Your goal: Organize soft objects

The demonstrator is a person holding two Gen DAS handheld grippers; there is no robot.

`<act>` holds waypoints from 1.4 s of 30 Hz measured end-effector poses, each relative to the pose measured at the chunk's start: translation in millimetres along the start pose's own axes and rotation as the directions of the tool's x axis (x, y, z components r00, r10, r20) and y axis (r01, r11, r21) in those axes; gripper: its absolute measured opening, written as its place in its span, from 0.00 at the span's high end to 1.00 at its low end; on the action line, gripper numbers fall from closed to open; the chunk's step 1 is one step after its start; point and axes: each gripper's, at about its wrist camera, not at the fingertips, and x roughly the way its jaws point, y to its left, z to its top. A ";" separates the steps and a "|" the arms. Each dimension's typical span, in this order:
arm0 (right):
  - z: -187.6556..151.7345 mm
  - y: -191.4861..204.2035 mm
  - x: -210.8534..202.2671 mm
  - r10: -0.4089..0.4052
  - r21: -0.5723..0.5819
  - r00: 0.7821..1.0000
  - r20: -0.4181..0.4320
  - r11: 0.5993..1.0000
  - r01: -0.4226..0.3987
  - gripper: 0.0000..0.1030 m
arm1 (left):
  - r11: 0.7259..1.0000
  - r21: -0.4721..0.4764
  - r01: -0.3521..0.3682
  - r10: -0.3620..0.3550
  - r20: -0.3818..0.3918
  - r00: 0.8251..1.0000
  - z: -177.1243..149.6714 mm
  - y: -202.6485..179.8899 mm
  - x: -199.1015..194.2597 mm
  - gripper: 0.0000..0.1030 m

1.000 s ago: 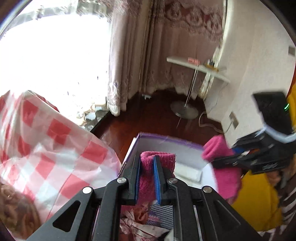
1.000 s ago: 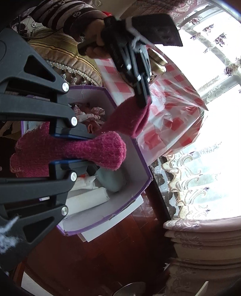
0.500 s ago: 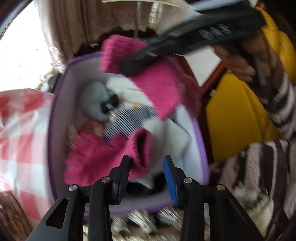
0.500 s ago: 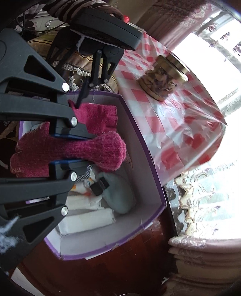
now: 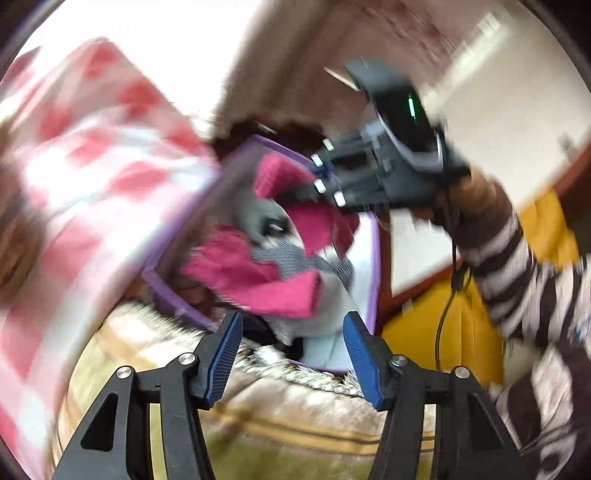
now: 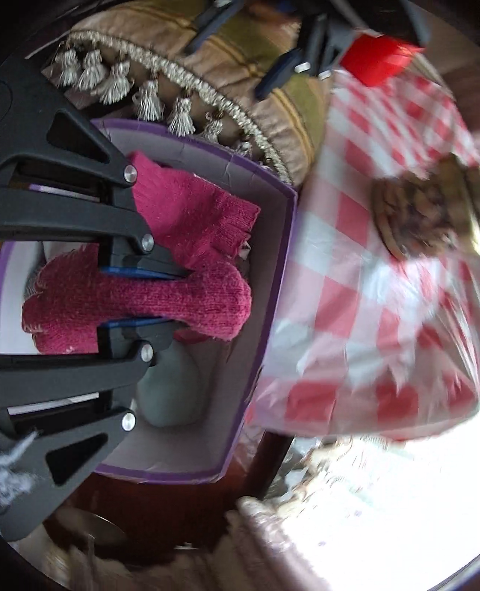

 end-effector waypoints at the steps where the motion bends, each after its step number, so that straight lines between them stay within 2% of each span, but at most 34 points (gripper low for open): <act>1: 3.3 6.8 8.4 0.011 -0.043 1.000 -0.020 0.999 -0.012 0.80 | 0.999 -0.043 -0.025 0.026 0.022 0.999 -4.9 3.8 -6.4 0.44; 4: 2.3 39.1 33.7 0.065 -0.177 0.995 -0.073 0.981 -0.077 0.78 | 0.989 -0.131 -0.074 0.084 0.075 0.994 -20.7 6.5 -21.9 0.44; 5: -0.7 50.3 43.1 0.083 -0.210 0.993 -0.088 0.972 -0.100 0.75 | 0.985 -0.156 -0.078 0.093 0.090 0.992 -25.6 5.7 -26.6 0.44; 6: -4.0 59.1 53.6 0.106 -0.227 0.988 -0.108 0.965 -0.128 0.70 | 0.979 -0.188 -0.080 0.102 0.106 0.989 -32.2 6.1 -31.5 0.44; 7: -7.8 65.3 65.9 0.117 -0.230 0.985 -0.130 0.962 -0.145 0.57 | 0.972 -0.219 -0.081 0.110 0.122 0.986 -38.9 5.4 -35.2 0.44; 8: -11.2 68.8 76.4 0.118 -0.227 0.983 -0.144 0.962 -0.149 0.50 | 0.966 -0.245 -0.083 0.118 0.134 0.984 -43.6 5.6 -35.9 0.44; 9: -14.9 71.2 86.1 0.118 -0.221 0.980 -0.159 0.963 -0.152 0.49 | 0.959 -0.270 -0.084 0.126 0.141 0.982 -48.0 5.2 -36.7 0.43; 11: -19.3 69.4 93.8 0.124 -0.180 0.978 -0.167 0.972 -0.154 0.46 | 0.947 -0.306 -0.097 0.150 0.156 0.976 -55.6 1.2 -39.4 0.43; 13: -20.8 58.0 85.5 0.143 -0.089 0.980 -0.140 0.984 -0.156 0.38 | 0.940 -0.319 -0.124 0.185 0.169 0.968 -58.3 -3.3 -40.4 0.41; 14: -22.2 50.4 77.6 0.148 -0.039 0.982 -0.117 0.987 -0.153 0.31 | 0.936 -0.325 -0.132 0.197 0.175 0.965 -59.5 -7.3 -41.2 0.36; 17: -31.0 29.9 43.7 0.106 0.092 0.994 -0.022 0.990 -0.103 0.21 | 0.927 -0.347 -0.141 0.215 0.187 0.958 -57.7 -12.1 -30.9 0.24; 21: -54.9 5.9 -2.8 0.007 0.292 0.997 0.076 0.956 -0.029 0.18 | 0.944 -0.280 -0.175 0.227 0.162 0.960 -51.3 -29.5 -12.9 0.20; 23: -75.2 -4.2 -22.4 -0.026 0.415 0.994 0.108 0.910 -0.021 0.18 | 0.941 -0.251 -0.227 0.266 0.135 0.954 -48.8 -38.3 -7.3 0.18; 26: -101.8 -3.8 -40.7 -0.061 0.541 0.991 0.115 0.841 -0.011 0.18 | 0.931 -0.261 -0.255 0.289 0.100 0.952 -45.3 -39.3 1.1 0.12; 30: -123.3 9.5 -62.1 -0.093 0.609 0.989 0.116 0.793 0.003 0.18 | 0.923 -0.235 -0.303 0.322 0.047 0.945 -38.8 -45.2 14.5 0.04; 32: -134.0 18.8 -74.0 -0.119 0.658 0.985 0.127 0.753 0.006 0.18 | 0.916 -0.231 -0.329 0.346 0.039 0.937 -38.6 -51.9 14.6 0.01; 34: -139.4 28.9 -76.7 -0.145 0.695 0.981 0.125 0.719 0.018 0.18 | 0.922 -0.218 -0.320 0.336 0.036 0.941 -37.1 -54.6 18.4 0.00; 38: -145.0 41.2 -82.1 -0.234 0.717 0.965 0.119 0.693 0.080 0.18 | 0.911 -0.231 -0.341 0.354 0.014 0.935 -31.5 -53.5 26.7 0.00; 40: -144.7 40.3 -80.3 -0.237 0.735 0.964 0.116 0.674 0.078 0.18 | 0.913 -0.250 -0.323 0.337 0.014 0.941 -30.5 -48.0 30.6 0.00; 42: -140.6 39.9 -76.7 -0.222 0.736 0.967 0.122 0.674 0.062 0.18 | 0.913 -0.268 -0.307 0.323 0.017 0.946 -31.8 -43.6 33.1 0.00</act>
